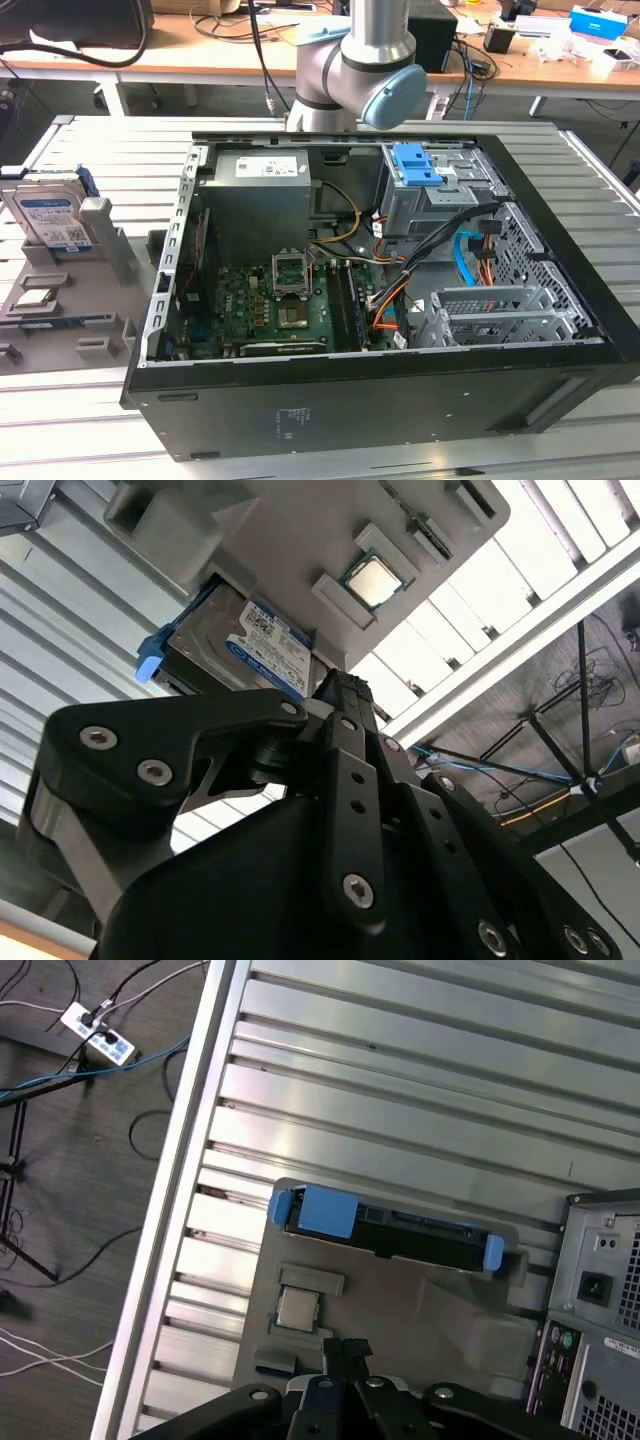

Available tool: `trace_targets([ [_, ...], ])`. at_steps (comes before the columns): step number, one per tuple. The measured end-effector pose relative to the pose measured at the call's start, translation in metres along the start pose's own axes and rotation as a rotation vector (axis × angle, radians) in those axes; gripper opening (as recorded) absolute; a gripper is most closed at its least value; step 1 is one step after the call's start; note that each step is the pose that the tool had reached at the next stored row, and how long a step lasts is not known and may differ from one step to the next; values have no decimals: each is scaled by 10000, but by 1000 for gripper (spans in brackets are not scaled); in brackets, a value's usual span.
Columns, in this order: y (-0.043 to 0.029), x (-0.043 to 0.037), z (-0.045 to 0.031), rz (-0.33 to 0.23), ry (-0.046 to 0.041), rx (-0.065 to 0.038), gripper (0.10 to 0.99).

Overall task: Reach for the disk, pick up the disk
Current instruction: 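Pick up the disk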

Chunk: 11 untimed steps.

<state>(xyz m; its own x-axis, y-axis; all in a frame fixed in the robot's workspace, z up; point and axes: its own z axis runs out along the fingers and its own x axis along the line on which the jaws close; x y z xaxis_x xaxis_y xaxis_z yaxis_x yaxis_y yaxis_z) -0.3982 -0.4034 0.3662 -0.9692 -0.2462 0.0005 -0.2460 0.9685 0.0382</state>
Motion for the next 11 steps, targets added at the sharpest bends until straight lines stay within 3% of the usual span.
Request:
trace_targets([
  [11, 0, 0, 0, -1029, 40, 1, 106],
])
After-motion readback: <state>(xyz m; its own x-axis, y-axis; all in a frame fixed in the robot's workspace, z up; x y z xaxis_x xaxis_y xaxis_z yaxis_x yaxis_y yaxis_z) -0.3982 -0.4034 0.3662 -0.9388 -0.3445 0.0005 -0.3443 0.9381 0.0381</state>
